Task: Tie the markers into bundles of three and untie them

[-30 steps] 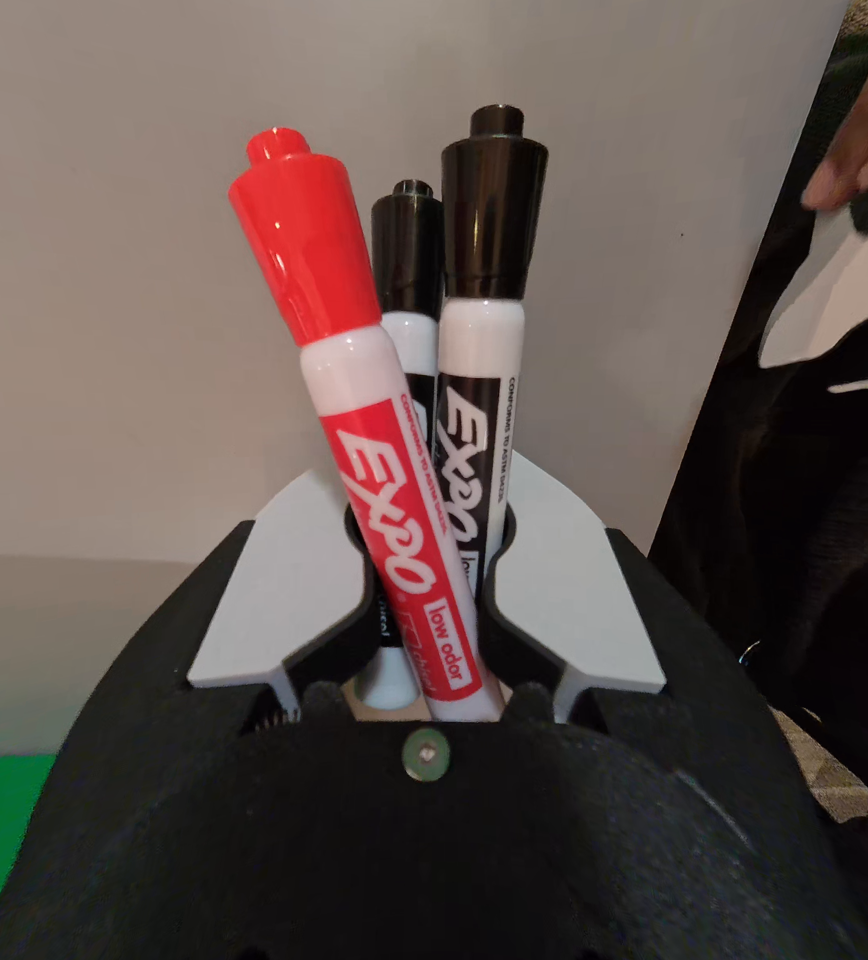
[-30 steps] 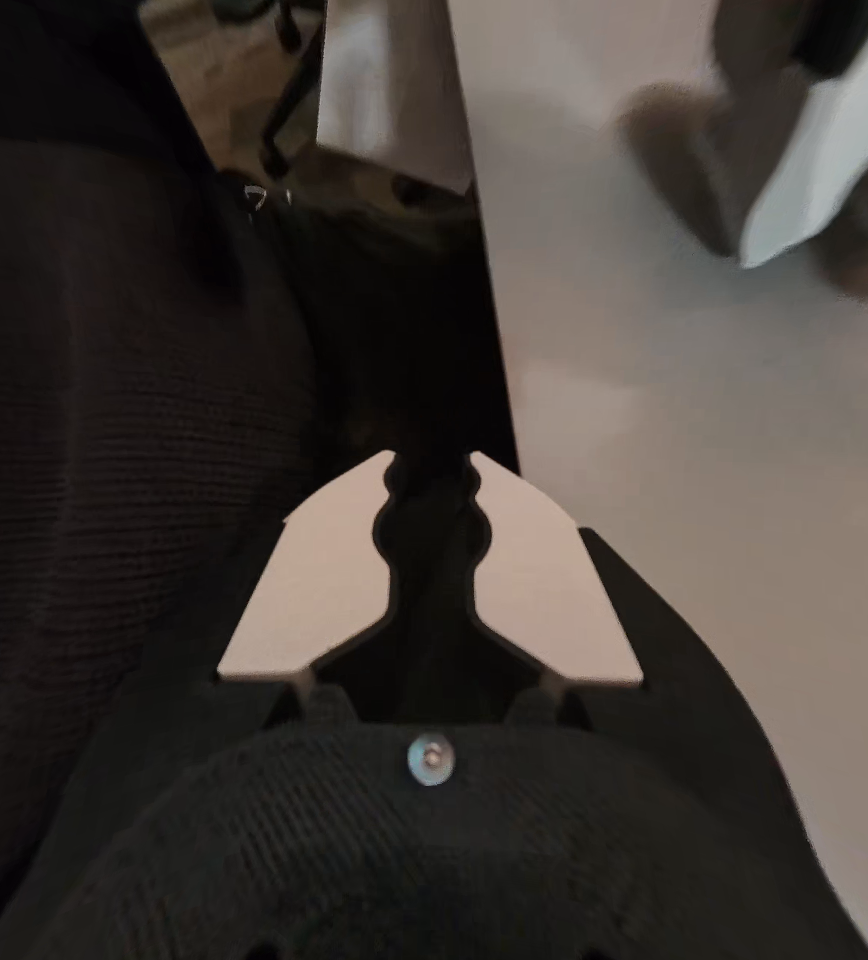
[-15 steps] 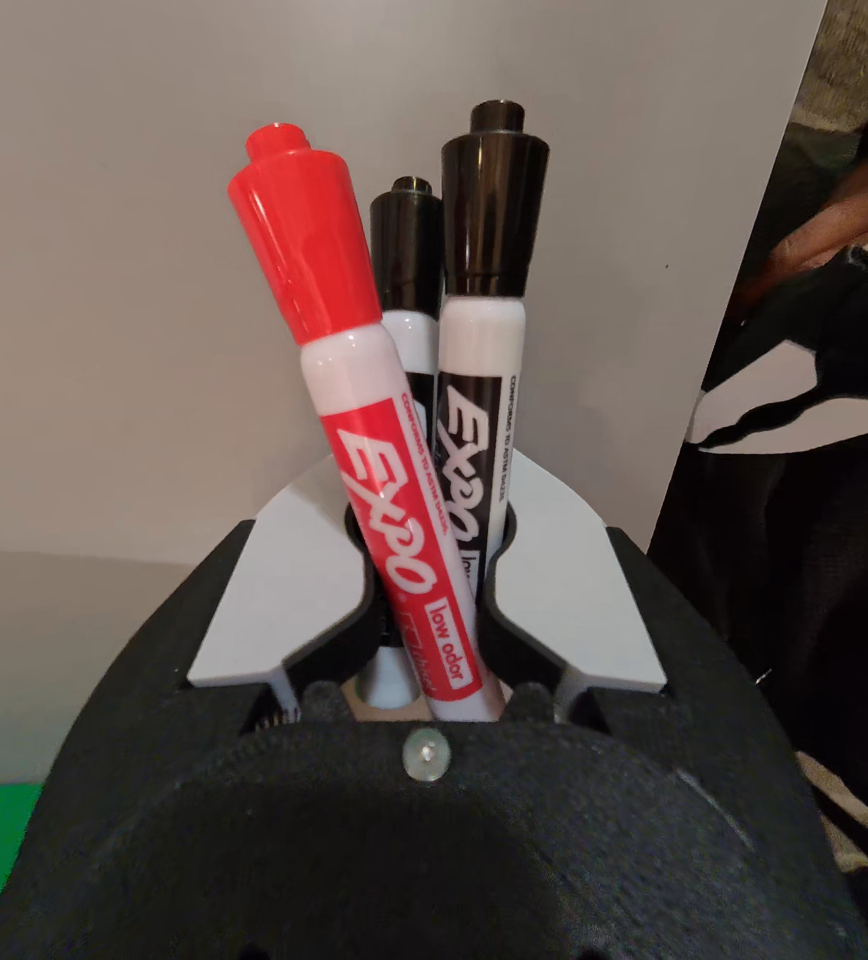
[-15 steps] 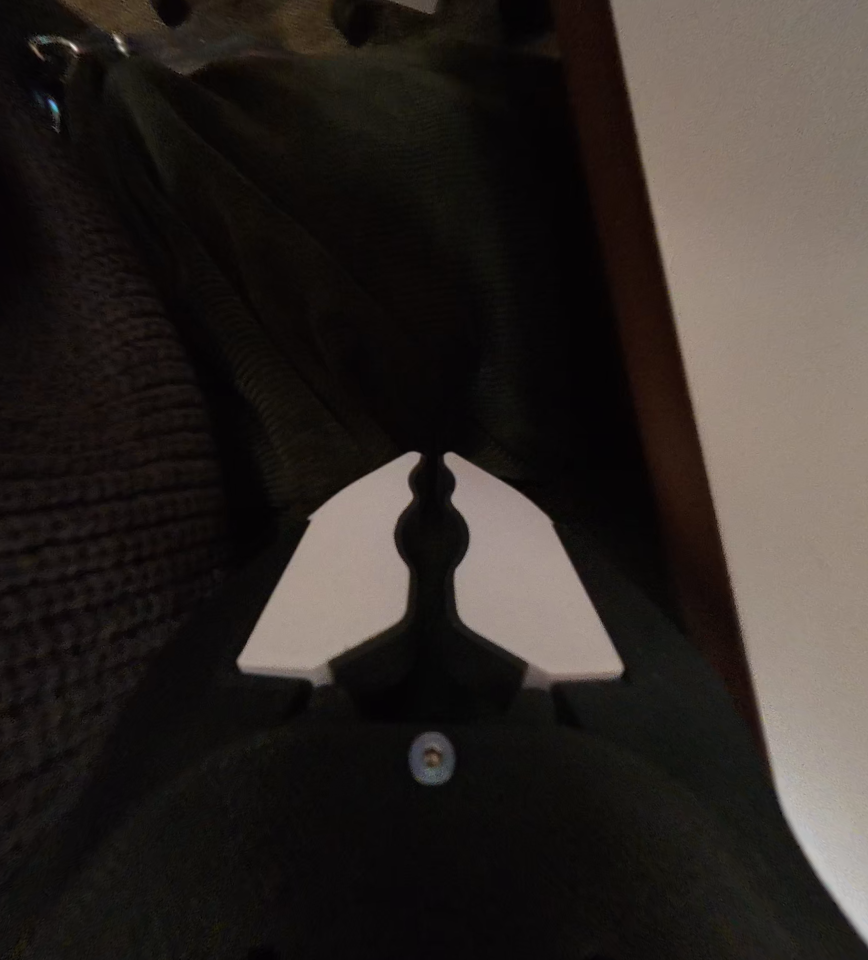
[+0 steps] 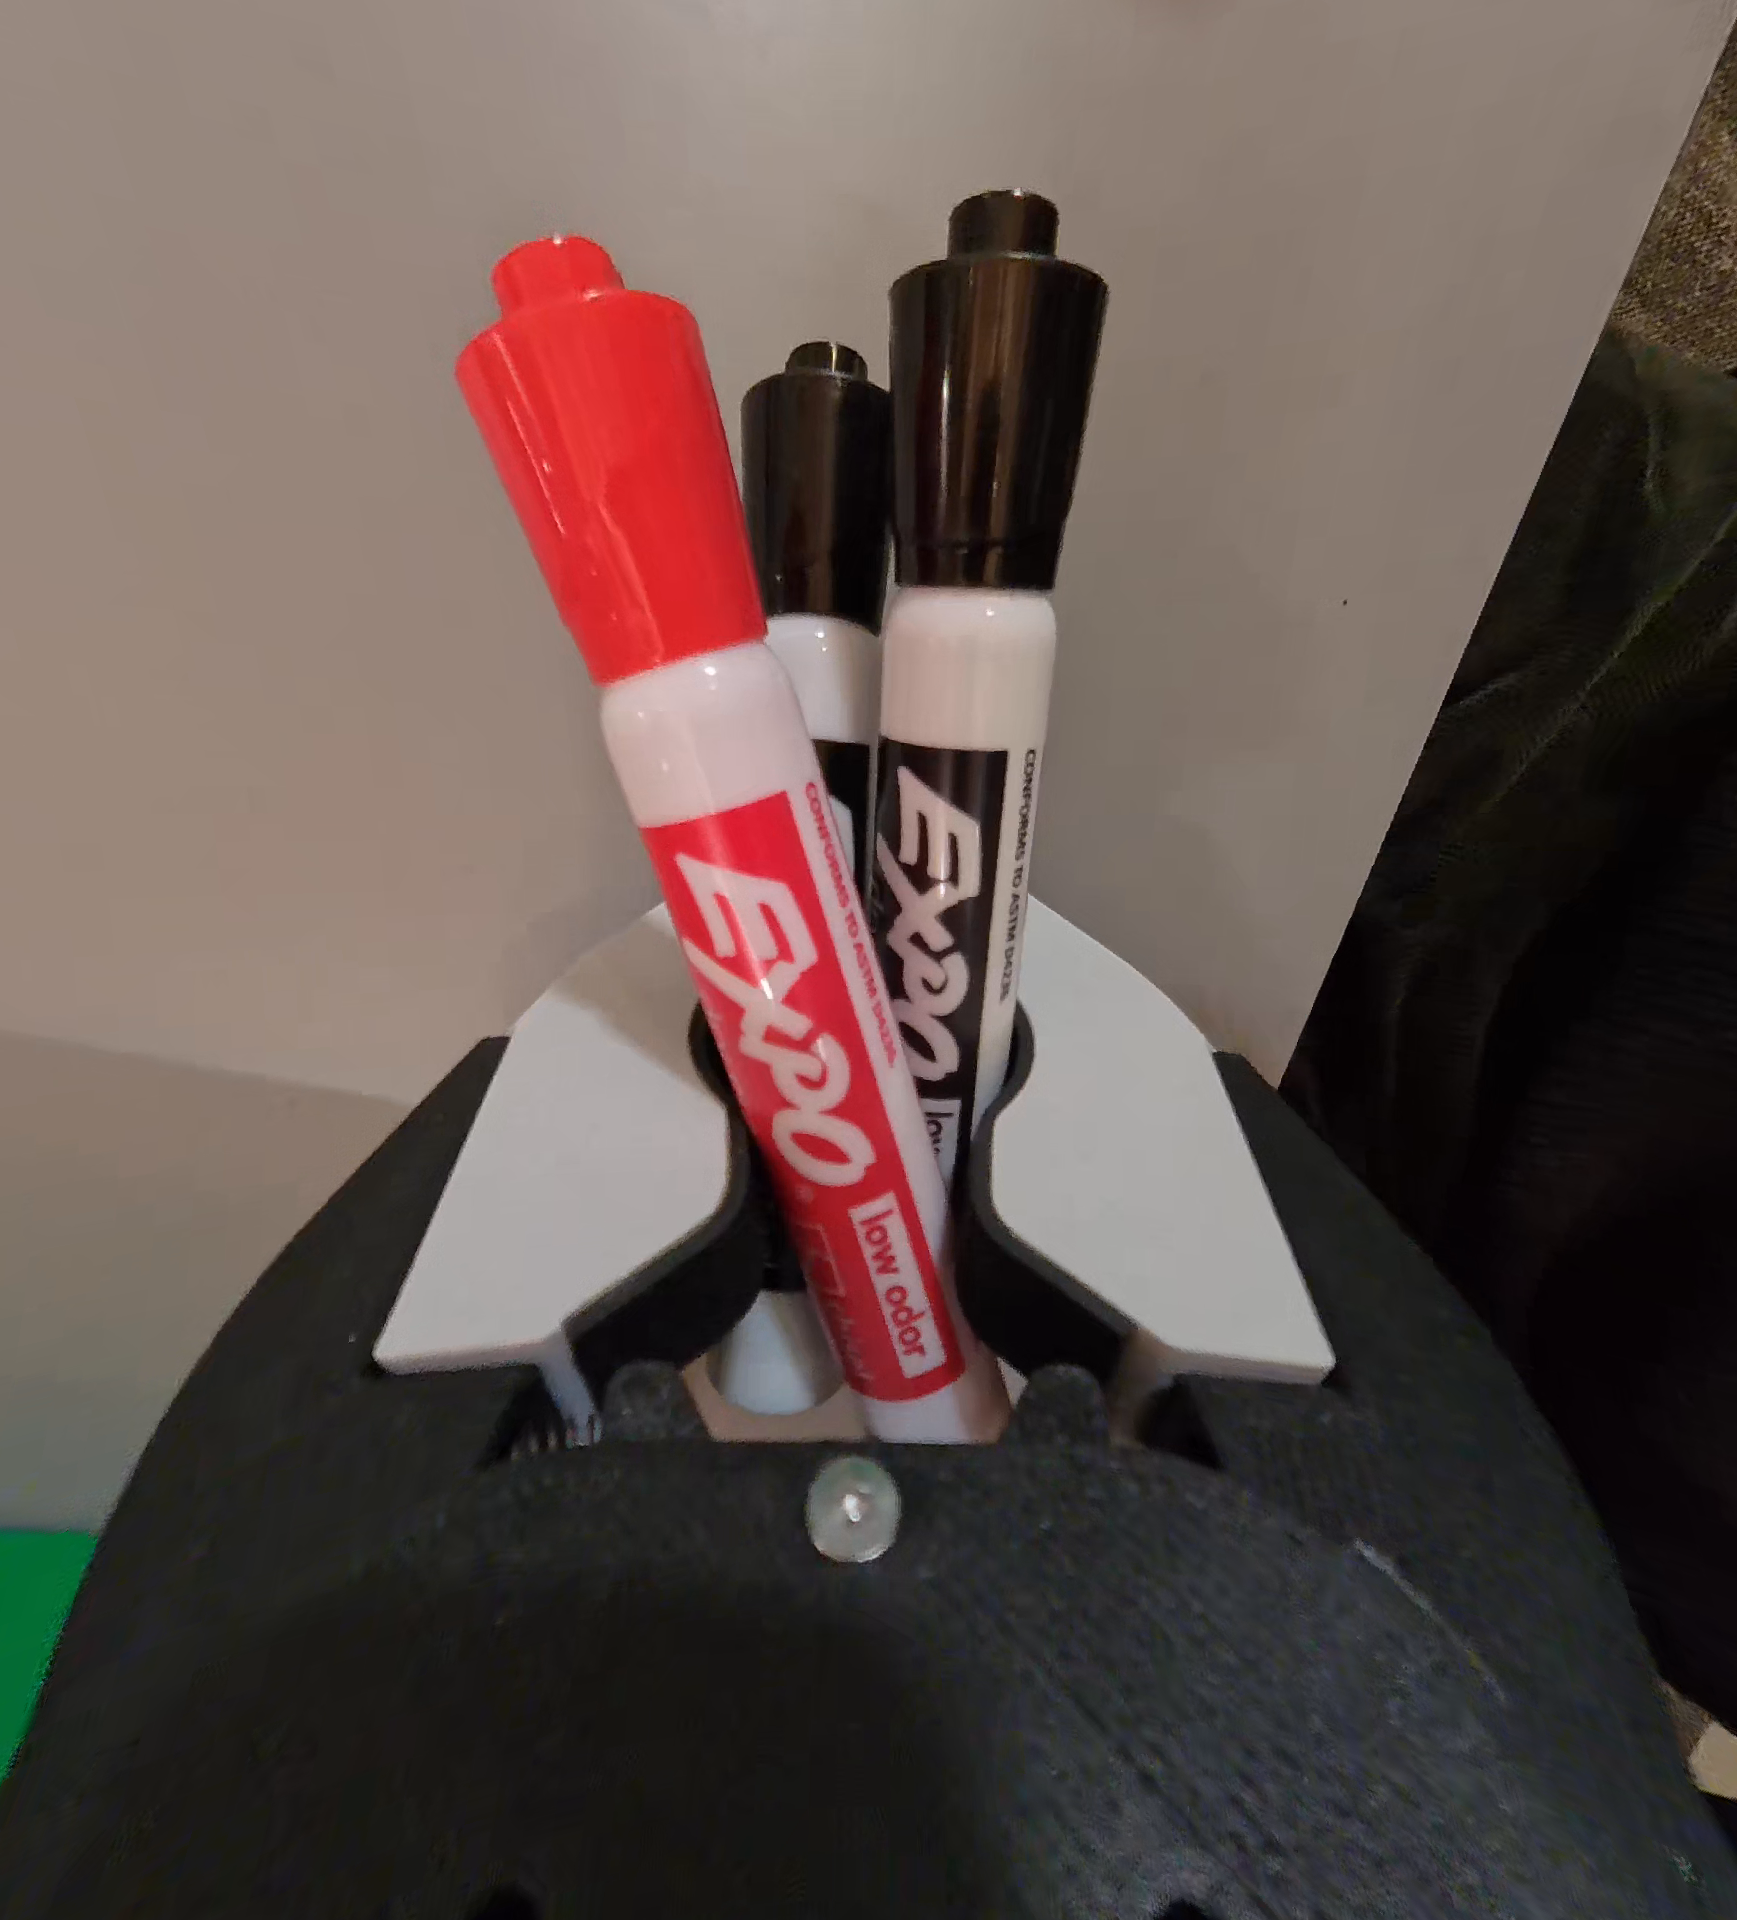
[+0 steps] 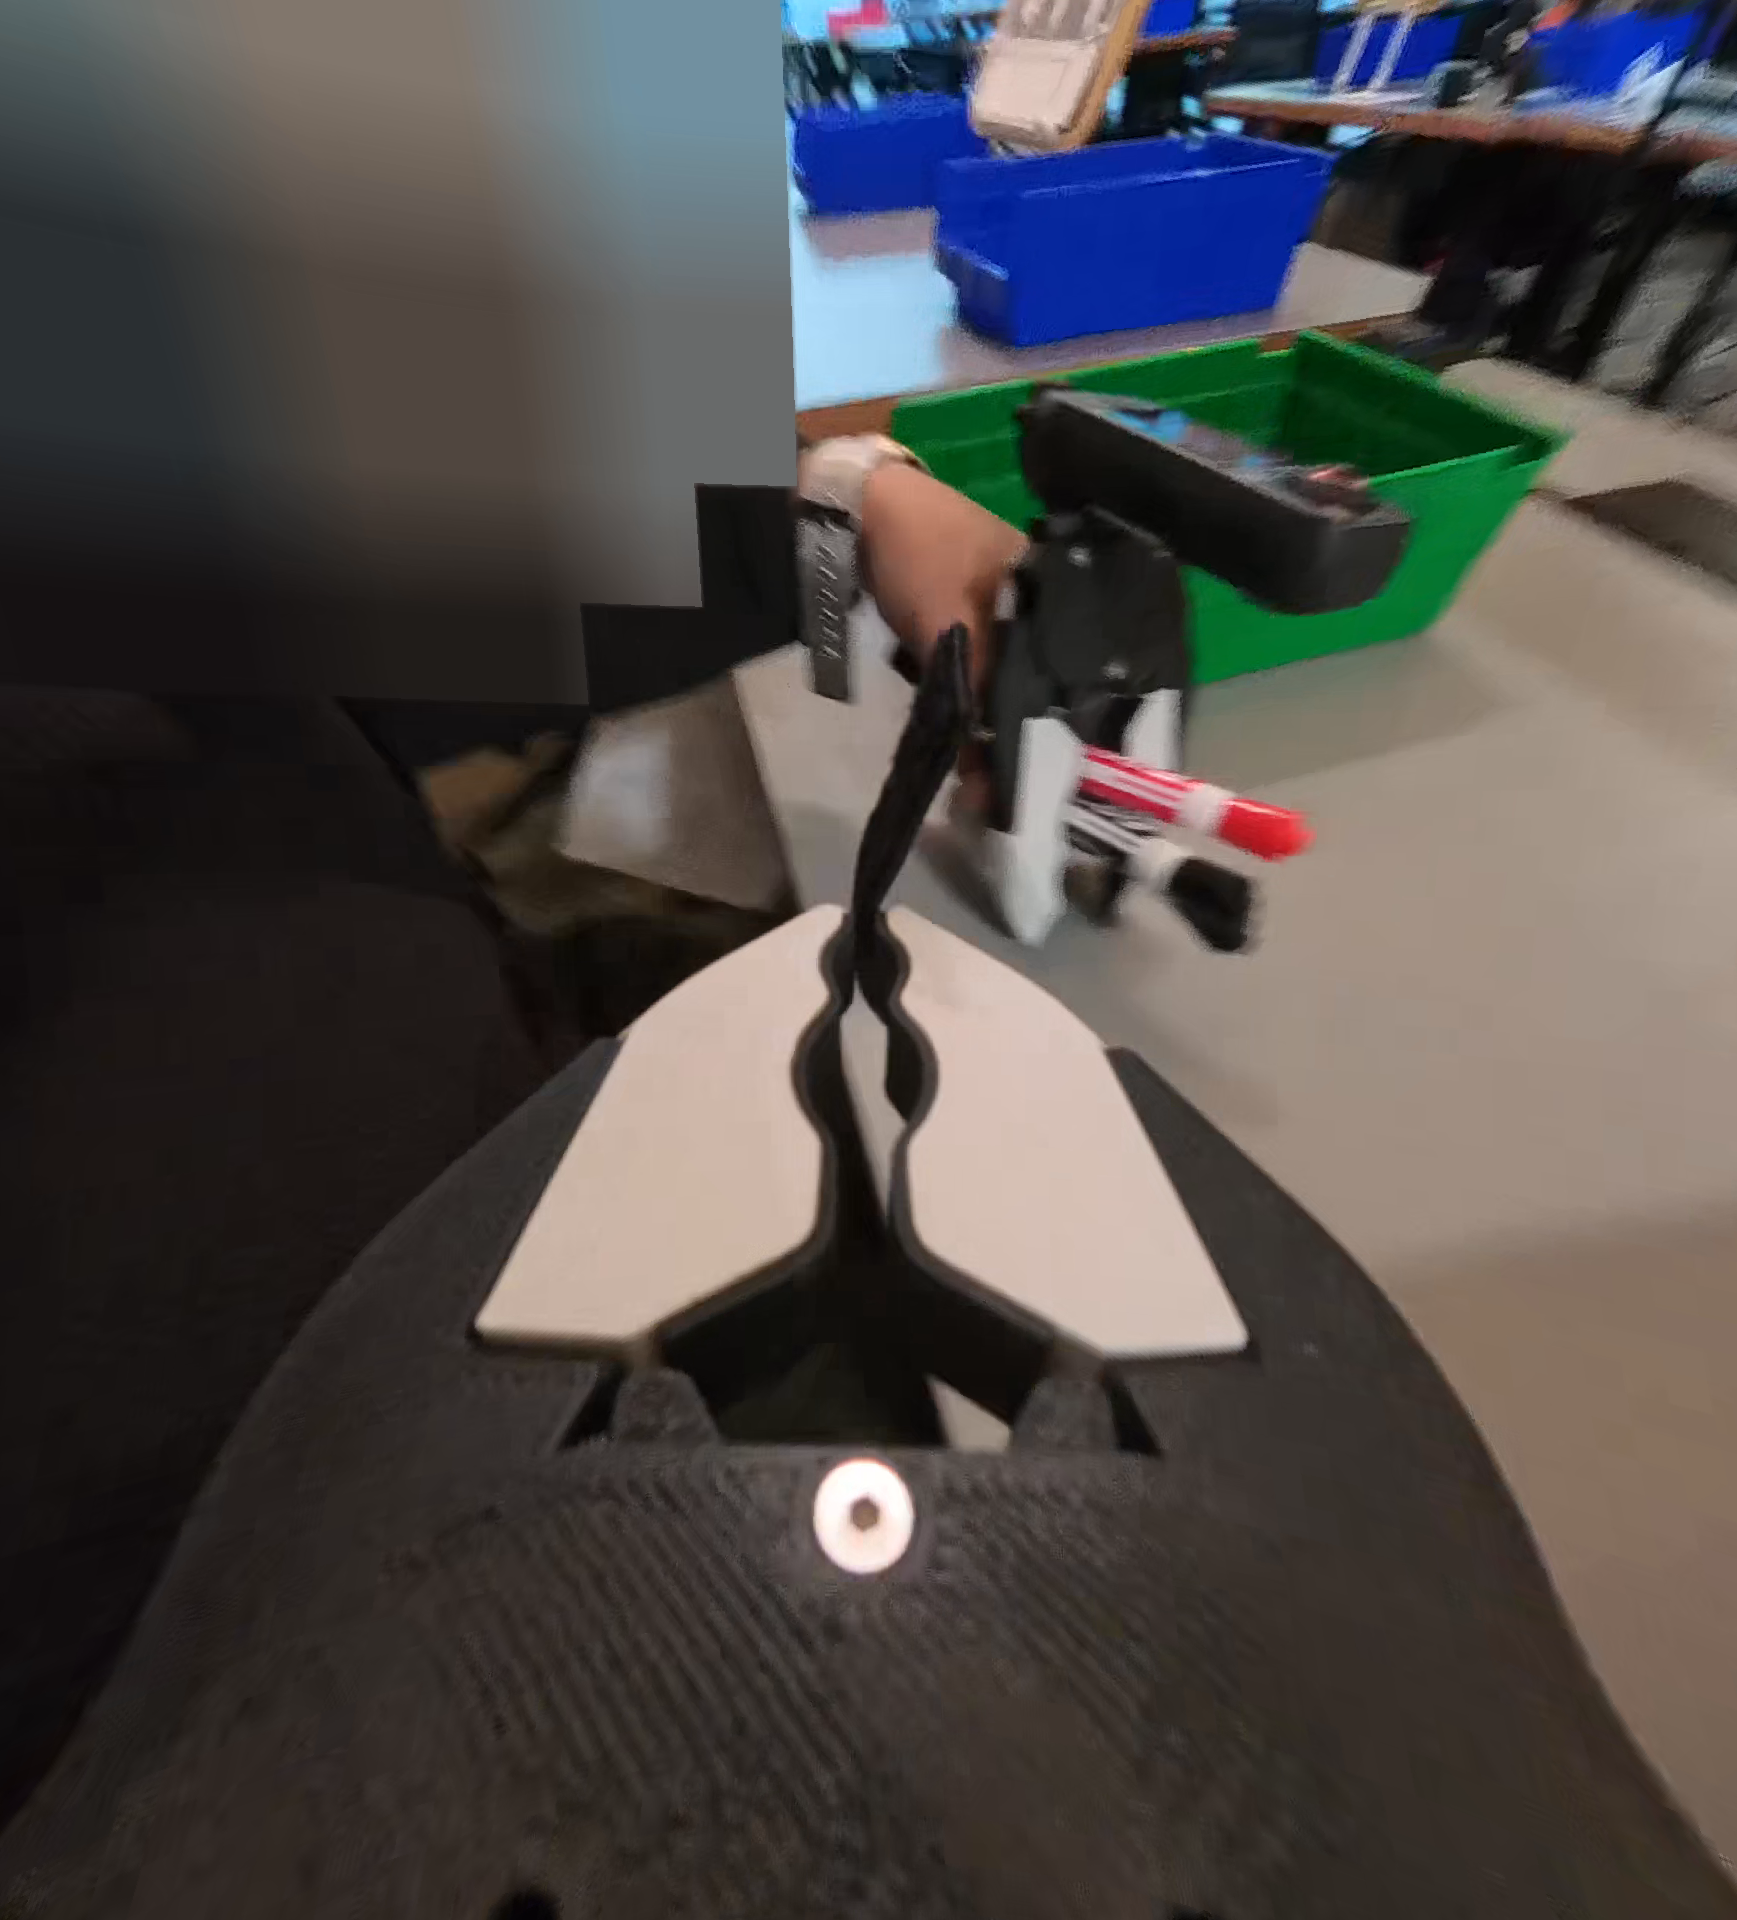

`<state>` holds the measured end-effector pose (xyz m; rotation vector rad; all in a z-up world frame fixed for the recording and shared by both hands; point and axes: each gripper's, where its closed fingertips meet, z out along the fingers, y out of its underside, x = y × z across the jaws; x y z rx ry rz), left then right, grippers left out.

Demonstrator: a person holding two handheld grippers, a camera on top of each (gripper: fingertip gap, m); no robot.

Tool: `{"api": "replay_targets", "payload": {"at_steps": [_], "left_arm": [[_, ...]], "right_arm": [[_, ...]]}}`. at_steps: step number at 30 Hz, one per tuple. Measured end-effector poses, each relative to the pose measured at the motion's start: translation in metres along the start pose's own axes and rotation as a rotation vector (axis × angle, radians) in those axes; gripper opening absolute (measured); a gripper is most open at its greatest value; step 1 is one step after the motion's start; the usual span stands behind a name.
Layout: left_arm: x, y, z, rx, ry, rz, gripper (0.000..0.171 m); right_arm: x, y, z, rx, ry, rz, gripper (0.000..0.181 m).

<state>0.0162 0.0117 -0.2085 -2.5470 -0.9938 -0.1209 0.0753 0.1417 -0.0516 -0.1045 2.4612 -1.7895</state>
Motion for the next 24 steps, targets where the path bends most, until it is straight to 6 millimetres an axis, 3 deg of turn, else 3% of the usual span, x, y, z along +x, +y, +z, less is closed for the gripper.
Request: {"api": "replay_targets", "payload": {"at_steps": [3, 8, 10, 13, 20, 24], "left_arm": [[0.0, 0.0, 0.0, -0.015, 0.008, -0.028, 0.046], [0.0, 0.001, 0.0, -0.084, -0.027, -0.003, 0.046], [0.0, 0.001, 0.001, -0.117, -0.048, 0.01, 0.047], [0.0, 0.002, 0.001, -0.15, -0.074, 0.03, 0.046], [-0.001, 0.004, 0.002, -0.161, -0.121, 0.114, 0.046], [-0.001, 0.005, 0.003, -0.121, -0.161, 0.155, 0.046]], "right_arm": [[0.022, 0.024, -0.004, -0.214, 0.103, -0.239, 0.003], [0.062, 0.094, 0.02, -0.704, 0.196, -0.621, 0.004], [0.072, 0.109, 0.028, -0.758, 0.212, -0.642, 0.021], [0.075, 0.114, 0.03, -0.702, 0.218, -0.507, 0.048], [0.087, 0.058, 0.027, -0.221, 0.276, -0.016, 0.042], [0.079, 0.047, 0.053, -0.027, 0.119, 0.407, 0.039]]}}
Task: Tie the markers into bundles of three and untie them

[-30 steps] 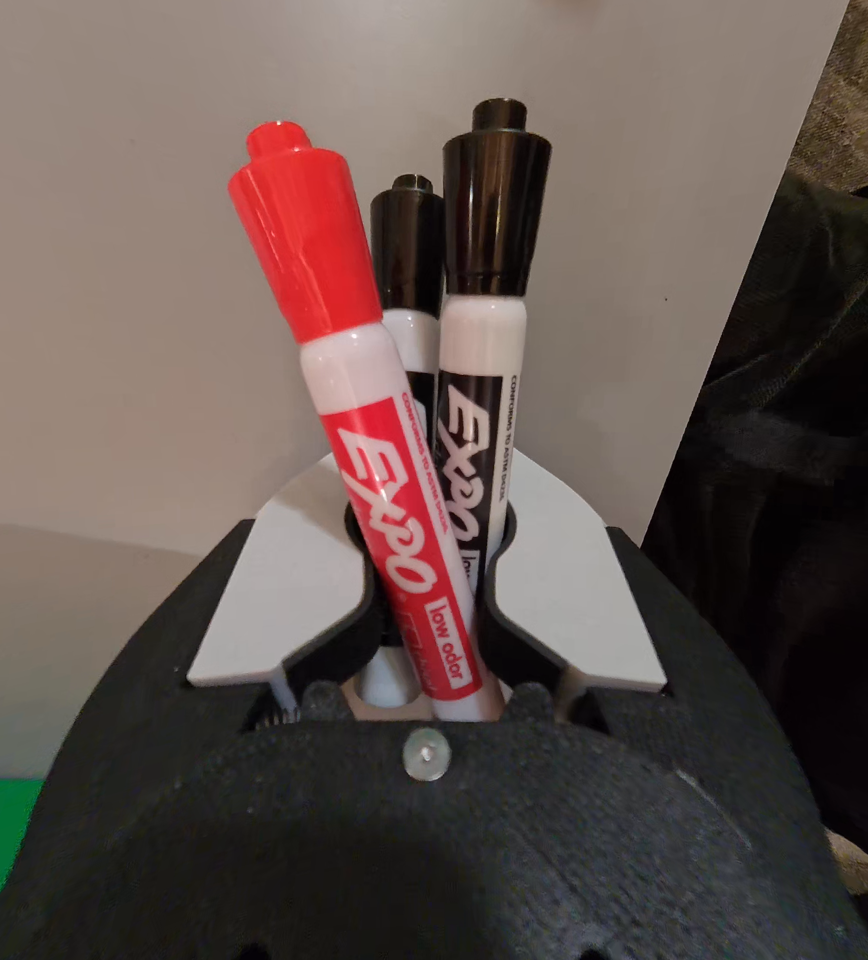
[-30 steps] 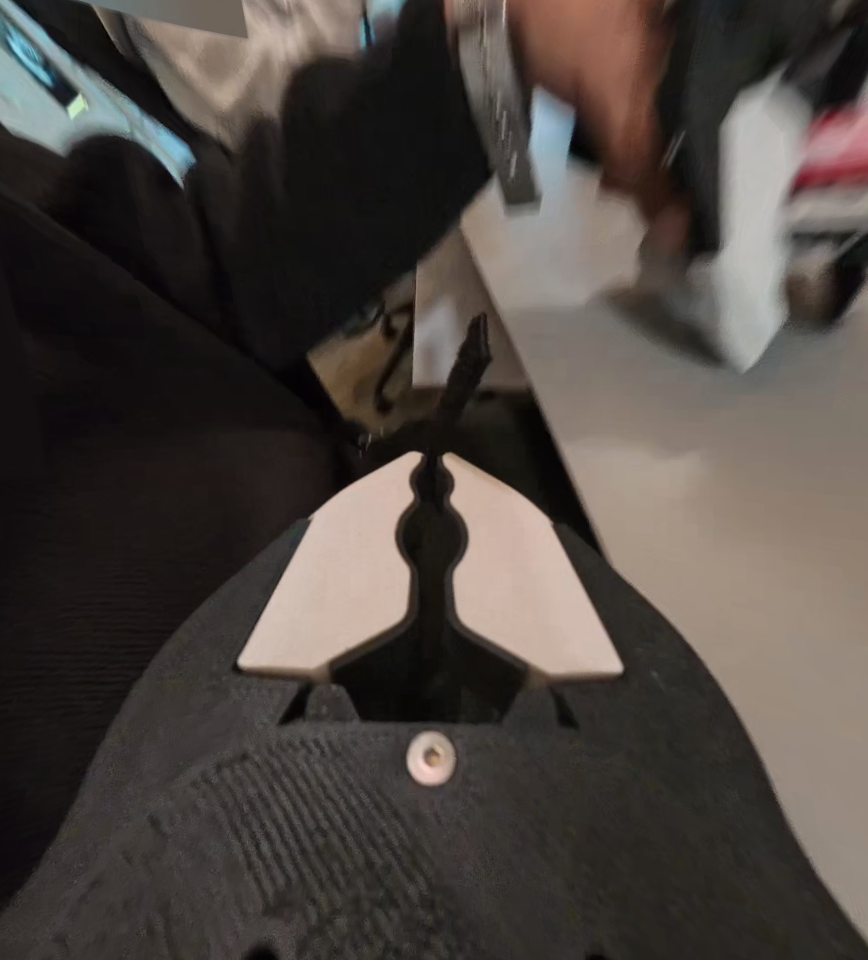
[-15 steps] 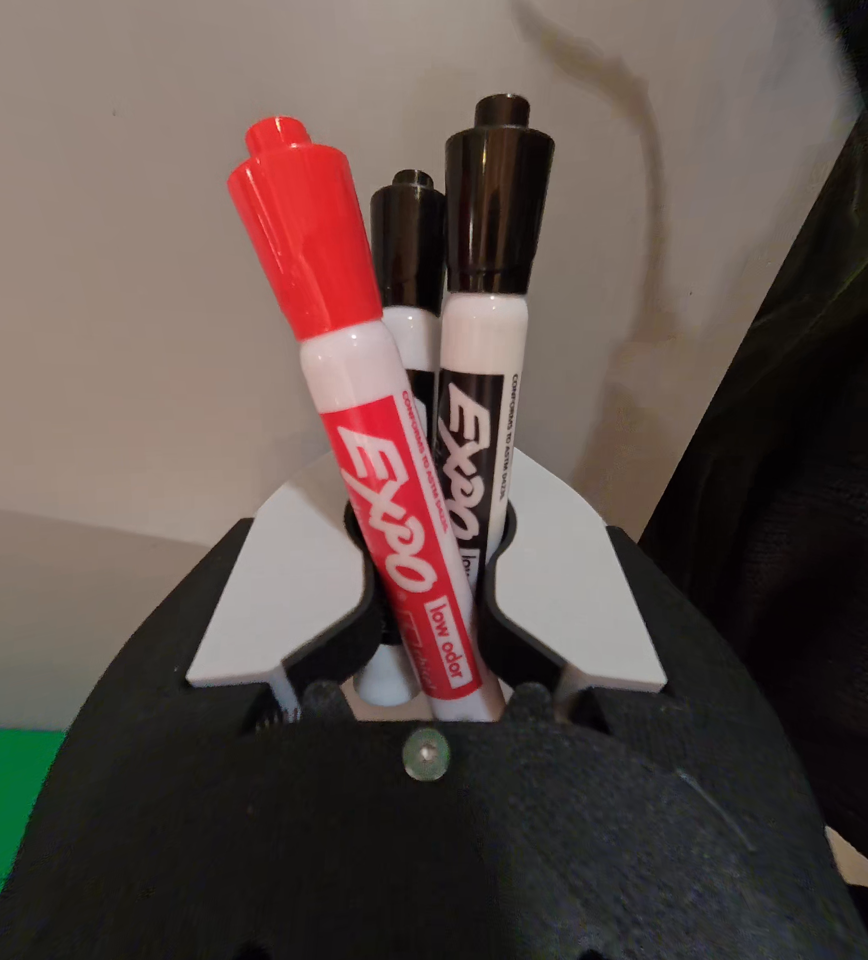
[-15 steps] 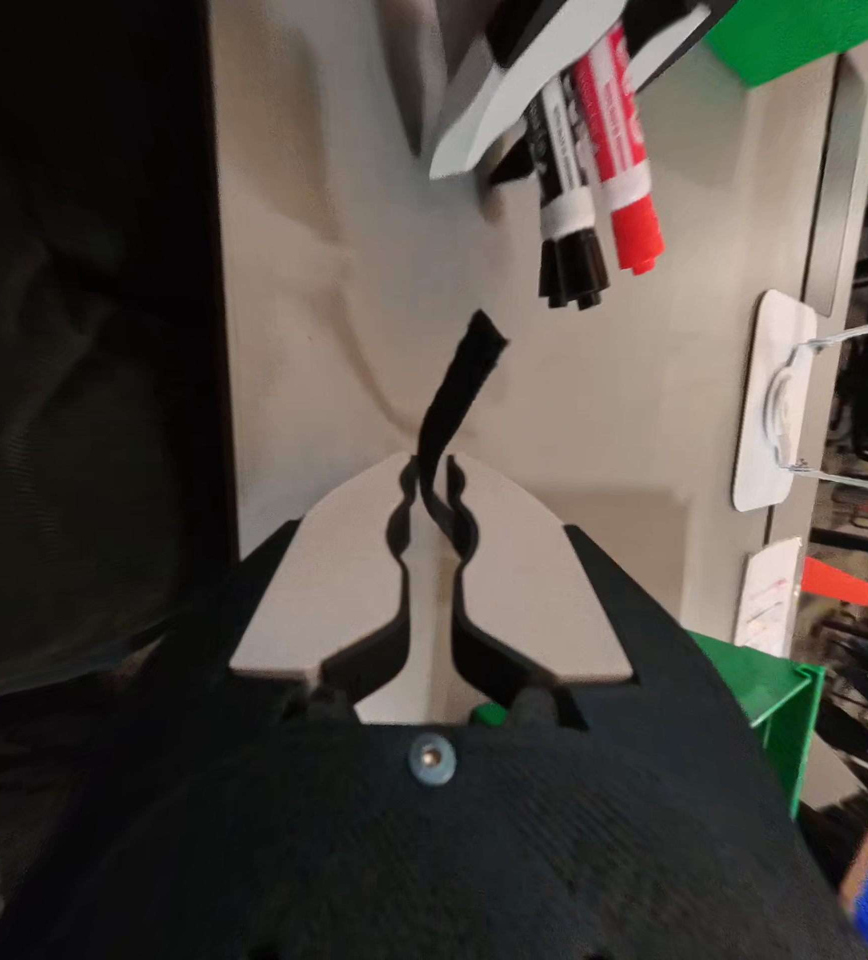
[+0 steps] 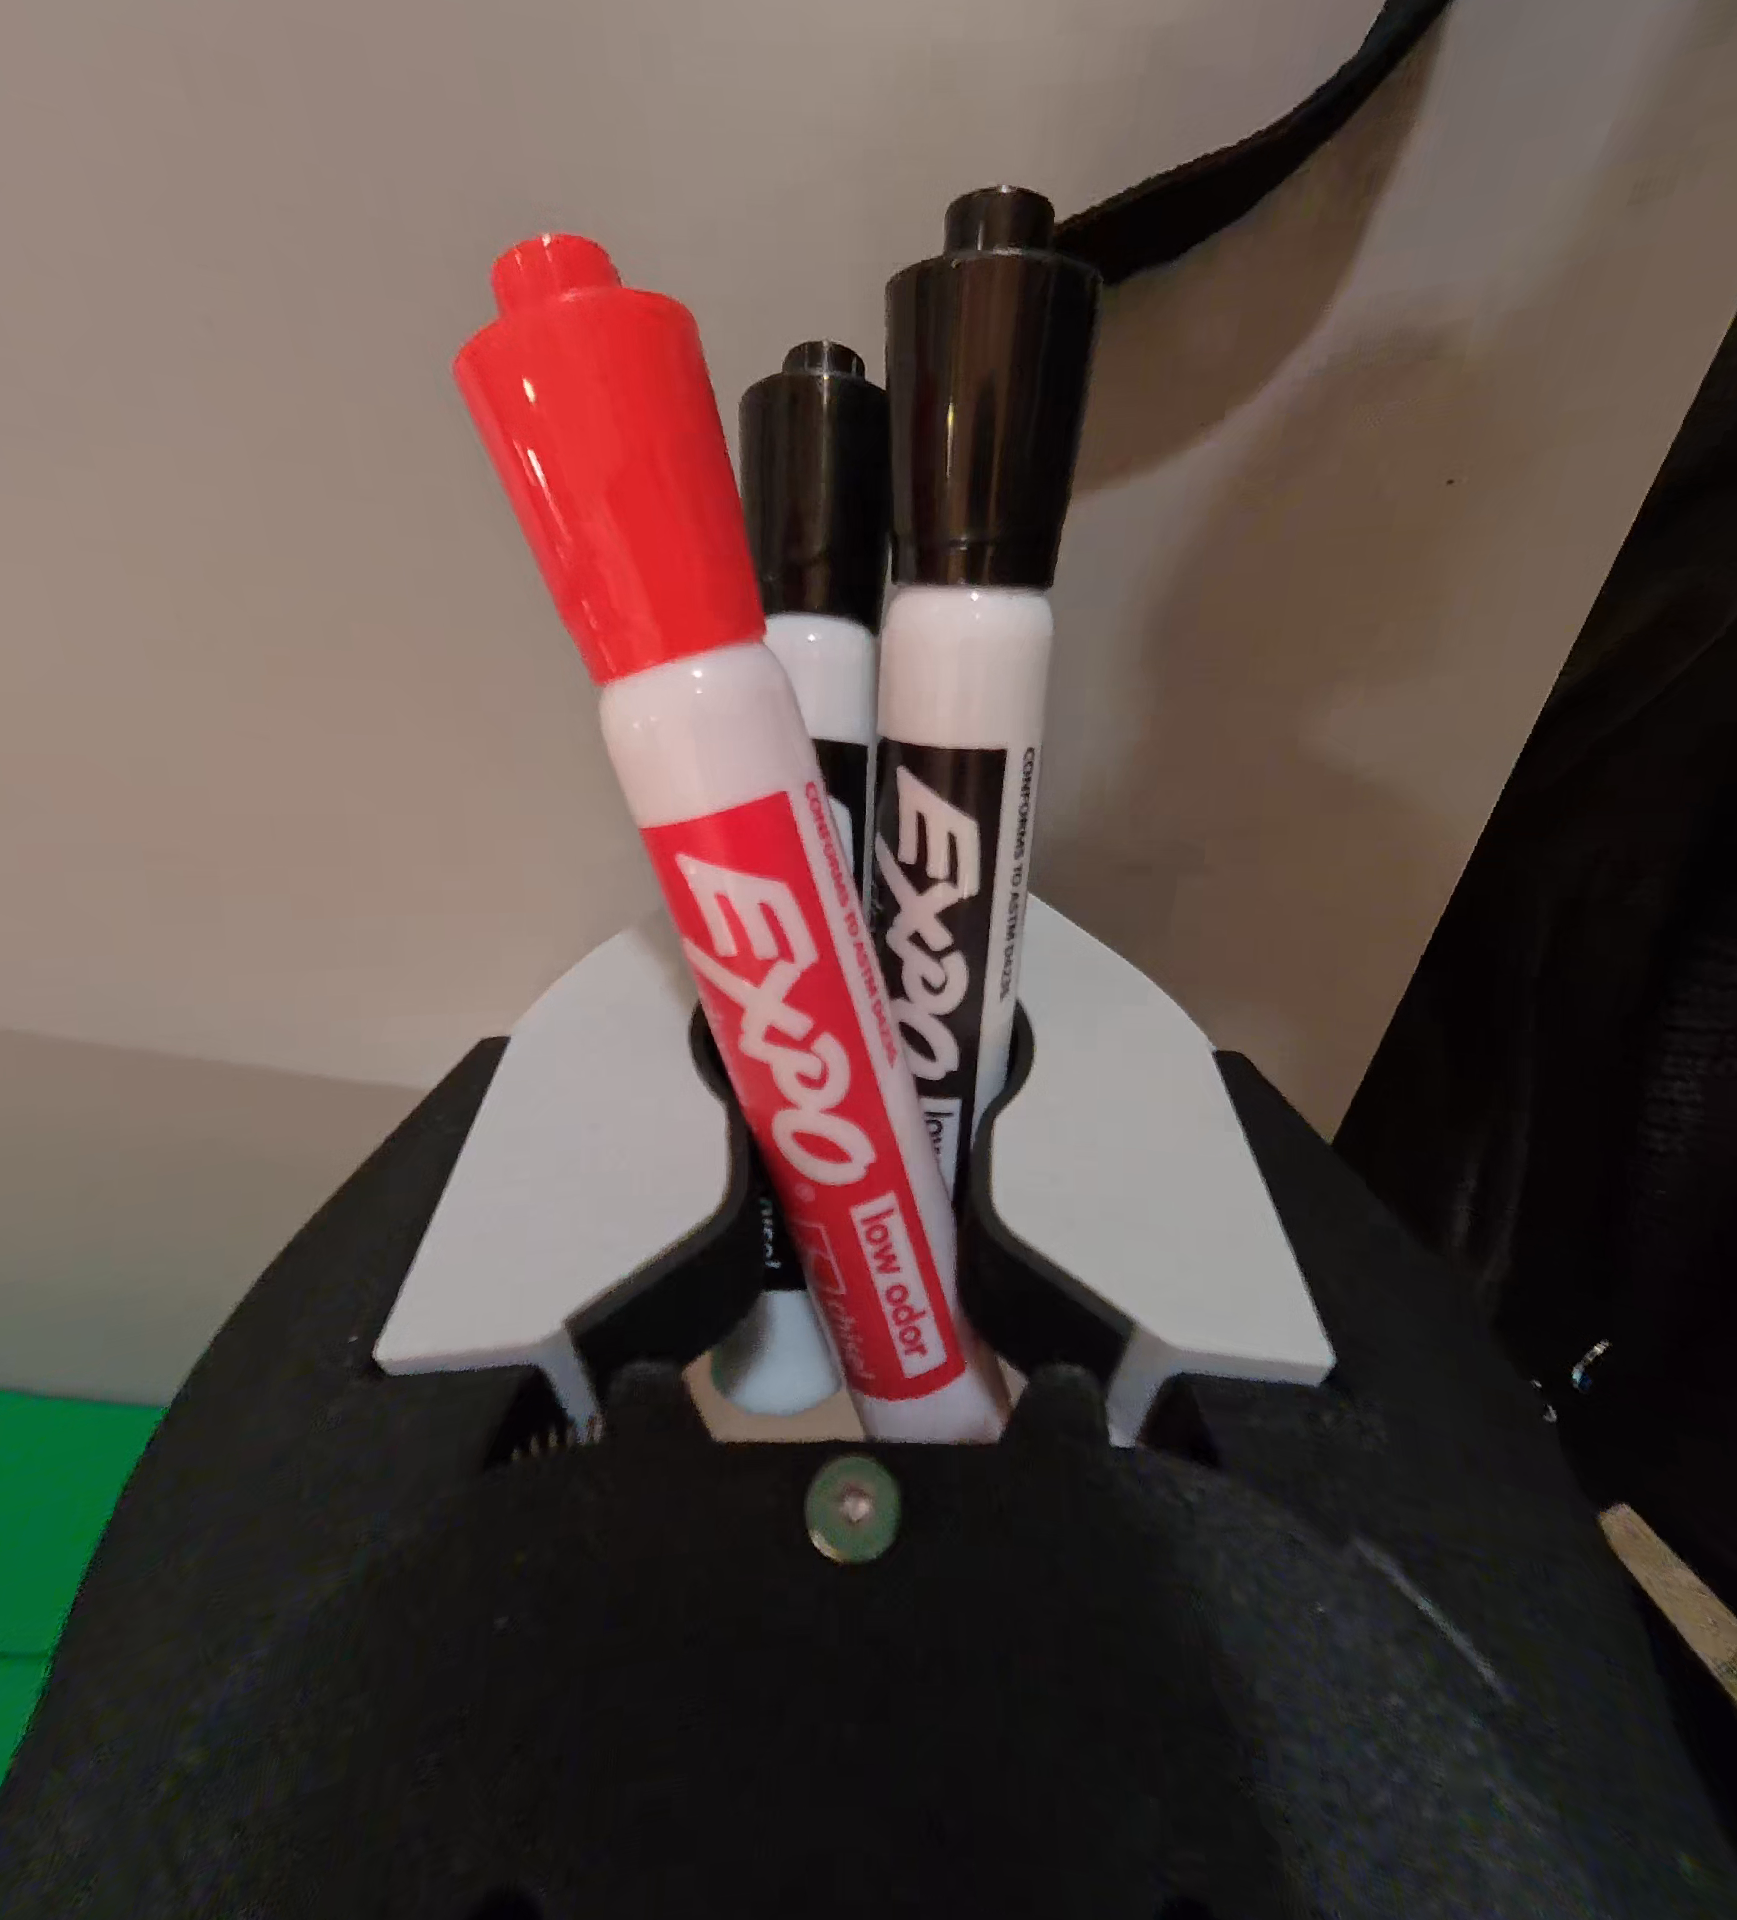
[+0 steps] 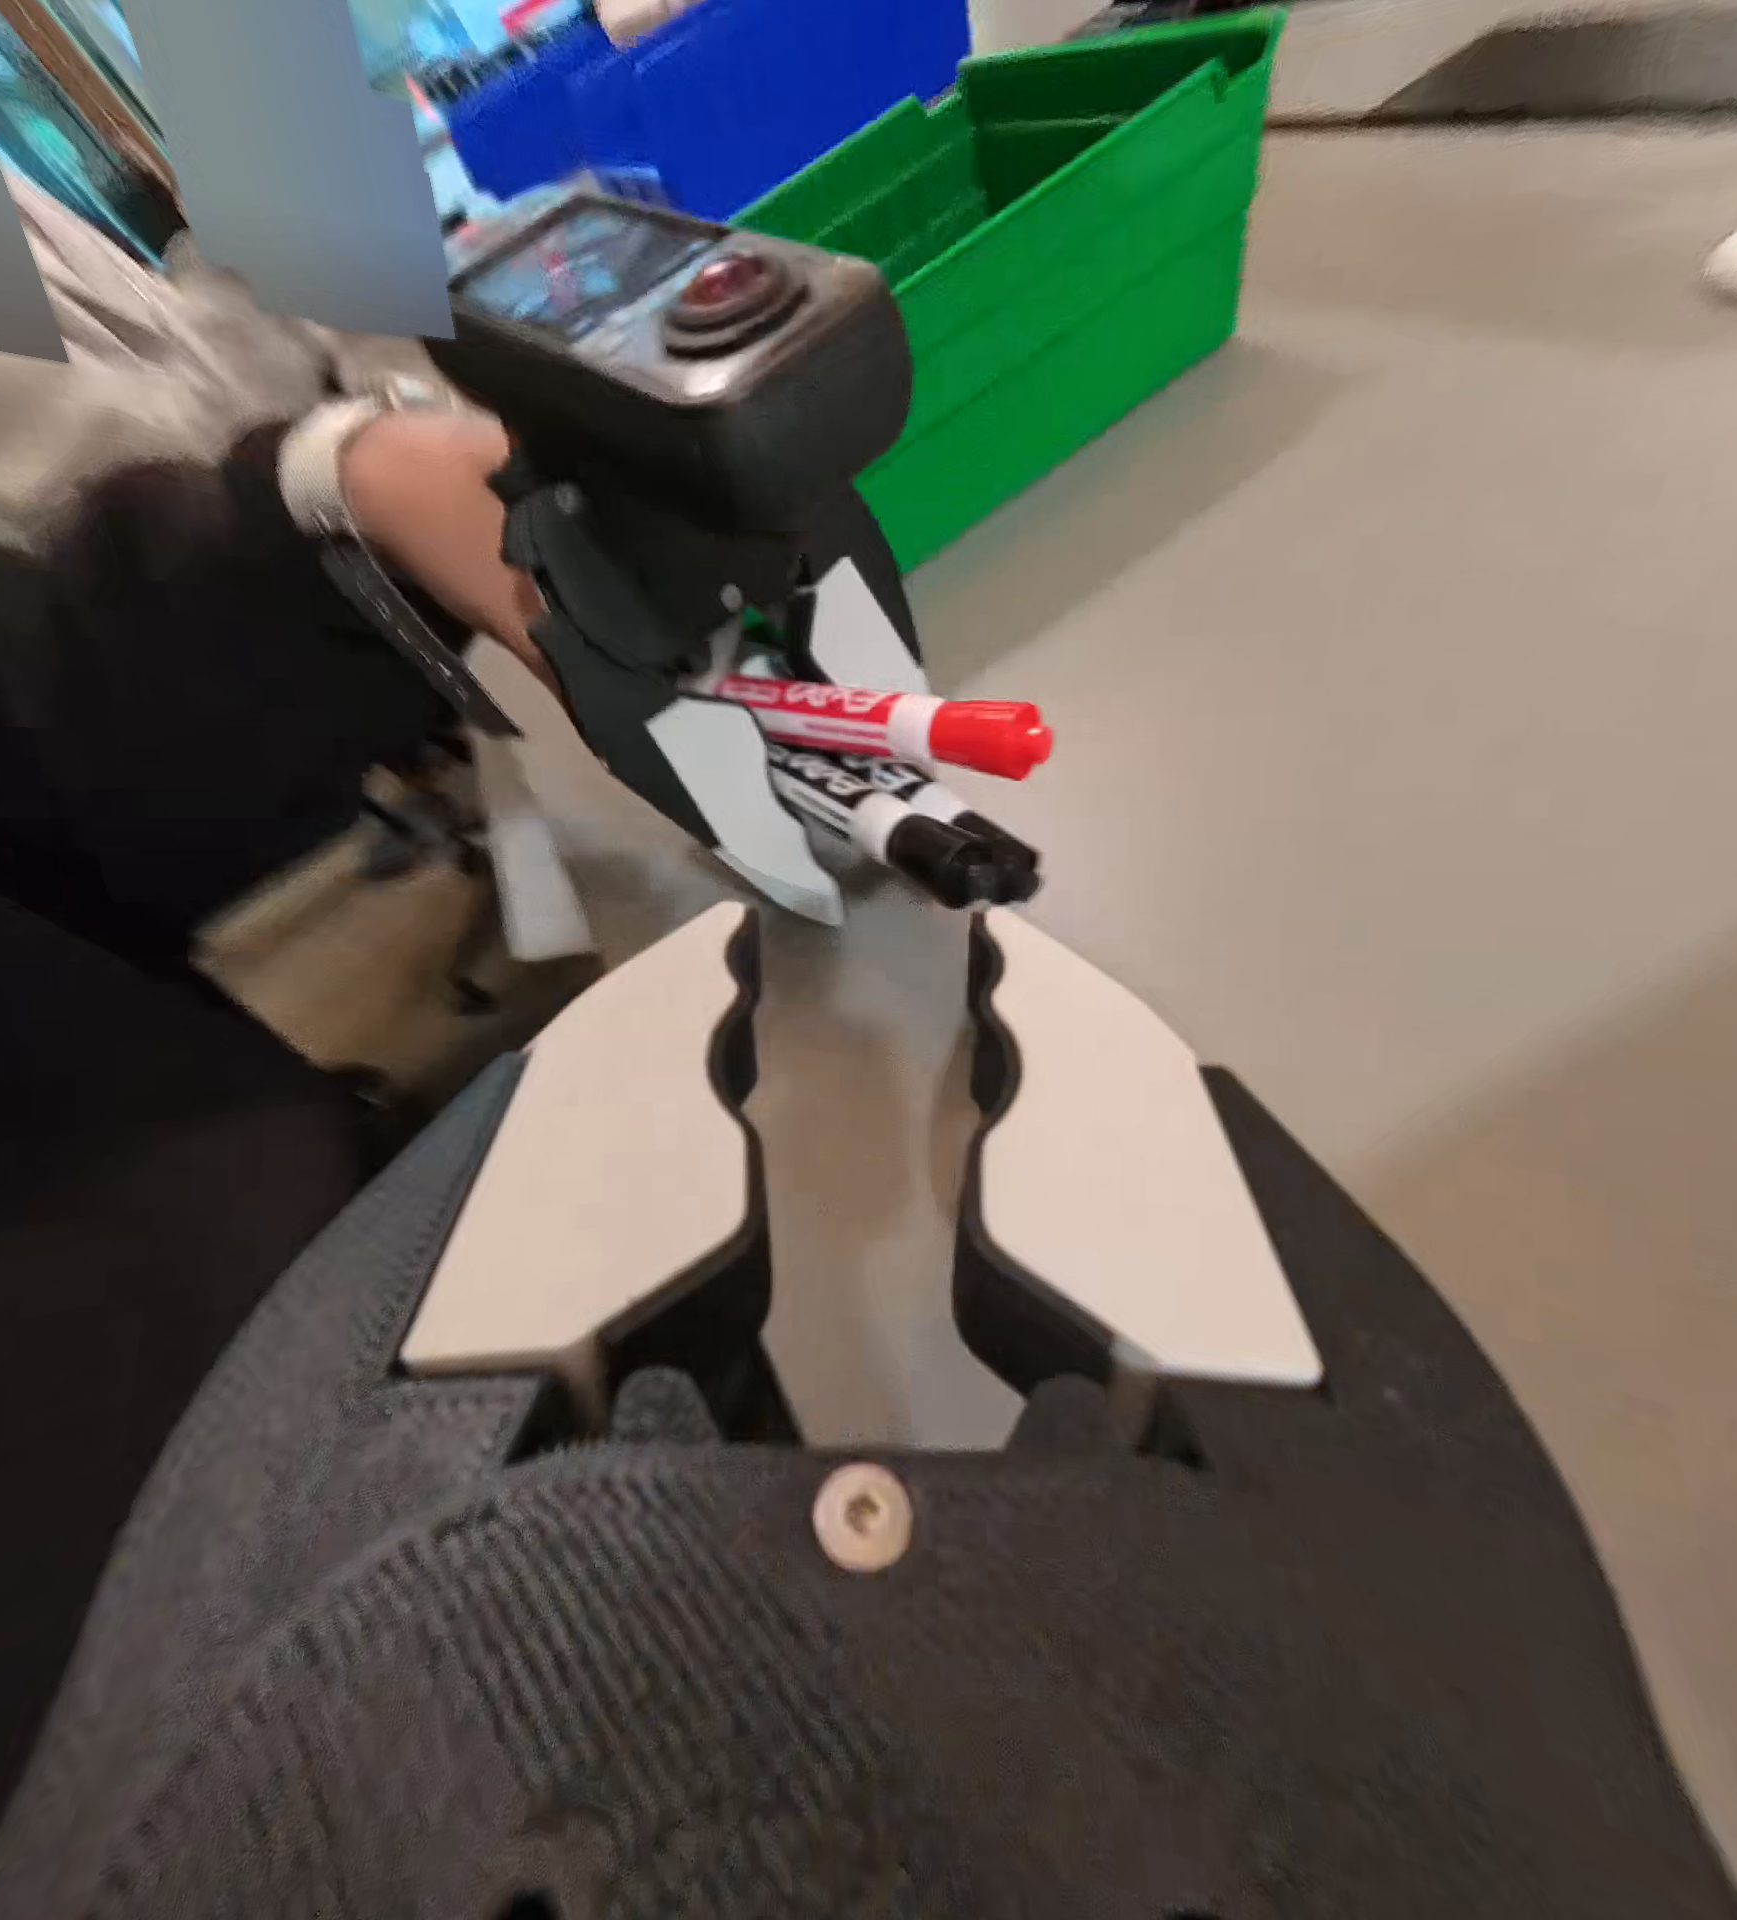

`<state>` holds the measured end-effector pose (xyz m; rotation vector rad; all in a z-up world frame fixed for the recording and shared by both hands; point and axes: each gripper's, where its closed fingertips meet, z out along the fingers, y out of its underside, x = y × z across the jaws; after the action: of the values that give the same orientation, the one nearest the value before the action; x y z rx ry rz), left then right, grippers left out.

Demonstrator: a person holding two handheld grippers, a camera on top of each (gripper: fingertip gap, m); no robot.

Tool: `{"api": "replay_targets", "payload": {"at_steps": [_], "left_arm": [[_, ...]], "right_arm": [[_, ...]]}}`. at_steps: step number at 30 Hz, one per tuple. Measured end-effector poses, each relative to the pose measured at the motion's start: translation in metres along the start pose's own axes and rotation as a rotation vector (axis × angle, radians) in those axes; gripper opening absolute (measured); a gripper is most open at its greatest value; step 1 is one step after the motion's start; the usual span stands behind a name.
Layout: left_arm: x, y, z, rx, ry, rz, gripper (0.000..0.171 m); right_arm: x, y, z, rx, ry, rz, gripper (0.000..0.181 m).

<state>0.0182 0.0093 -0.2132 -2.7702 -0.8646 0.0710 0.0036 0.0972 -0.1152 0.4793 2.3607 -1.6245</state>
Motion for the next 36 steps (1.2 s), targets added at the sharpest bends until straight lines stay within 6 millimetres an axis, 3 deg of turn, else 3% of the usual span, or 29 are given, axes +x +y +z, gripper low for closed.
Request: {"api": "replay_targets", "payload": {"at_steps": [3, 6, 9, 13, 19, 22, 36], "left_arm": [[0.002, 0.0, 0.0, 0.073, -0.007, -0.017, 0.046], [0.007, 0.006, -0.002, 0.117, 0.016, -0.025, 0.046], [0.019, 0.013, -0.009, 0.129, 0.013, 0.075, 0.047], [0.048, 0.012, -0.016, 0.177, 0.034, 0.285, 0.046], [0.067, 0.013, -0.008, 0.119, 0.069, 0.332, 0.046], [0.067, 0.013, -0.007, 0.117, 0.08, 0.316, 0.047], [0.059, 0.013, -0.007, 0.099, 0.074, 0.202, 0.047]], "right_arm": [[-0.001, 0.003, 0.016, 0.022, -0.055, 0.137, 0.038], [0.003, 0.0, 0.021, 0.049, -0.035, 0.152, 0.04], [-0.001, -0.006, 0.02, 0.081, -0.068, 0.131, 0.042], [-0.016, -0.008, 0.019, 0.103, -0.175, 0.115, 0.042], [-0.043, 0.014, 0.033, -0.031, -0.266, 0.064, 0.037], [-0.047, 0.024, 0.035, -0.083, -0.259, 0.016, 0.021], [-0.041, 0.023, 0.02, -0.094, -0.208, -0.077, 0.02]]}}
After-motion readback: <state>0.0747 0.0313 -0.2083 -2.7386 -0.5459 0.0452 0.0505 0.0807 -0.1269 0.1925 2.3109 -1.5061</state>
